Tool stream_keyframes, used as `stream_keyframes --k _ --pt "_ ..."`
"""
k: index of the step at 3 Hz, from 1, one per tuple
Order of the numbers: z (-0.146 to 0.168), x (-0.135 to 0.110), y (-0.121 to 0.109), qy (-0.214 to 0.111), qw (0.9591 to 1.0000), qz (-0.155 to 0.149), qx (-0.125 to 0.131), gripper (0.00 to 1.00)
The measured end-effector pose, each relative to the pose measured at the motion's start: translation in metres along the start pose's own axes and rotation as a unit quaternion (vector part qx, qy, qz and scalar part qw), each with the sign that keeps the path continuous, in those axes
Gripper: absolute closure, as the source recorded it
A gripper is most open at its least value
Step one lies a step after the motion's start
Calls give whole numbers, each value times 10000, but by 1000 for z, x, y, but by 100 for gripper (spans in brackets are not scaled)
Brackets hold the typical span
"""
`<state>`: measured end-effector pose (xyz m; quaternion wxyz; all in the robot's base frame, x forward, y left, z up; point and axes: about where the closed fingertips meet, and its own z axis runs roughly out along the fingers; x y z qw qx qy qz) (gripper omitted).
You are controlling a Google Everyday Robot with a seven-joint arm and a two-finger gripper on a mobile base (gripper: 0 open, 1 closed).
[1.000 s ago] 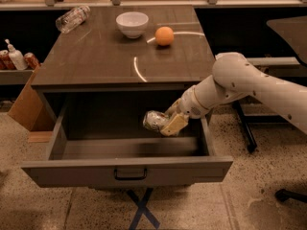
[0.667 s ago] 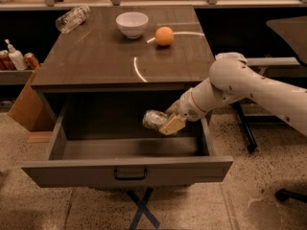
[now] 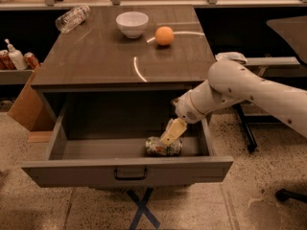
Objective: Place 7up can into top drawer
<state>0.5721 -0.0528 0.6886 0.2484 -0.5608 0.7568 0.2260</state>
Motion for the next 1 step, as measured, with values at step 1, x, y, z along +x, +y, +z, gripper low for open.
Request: stream_keyframes --k 1 --pt "-24 5 9 -112 9998 76 113 0"
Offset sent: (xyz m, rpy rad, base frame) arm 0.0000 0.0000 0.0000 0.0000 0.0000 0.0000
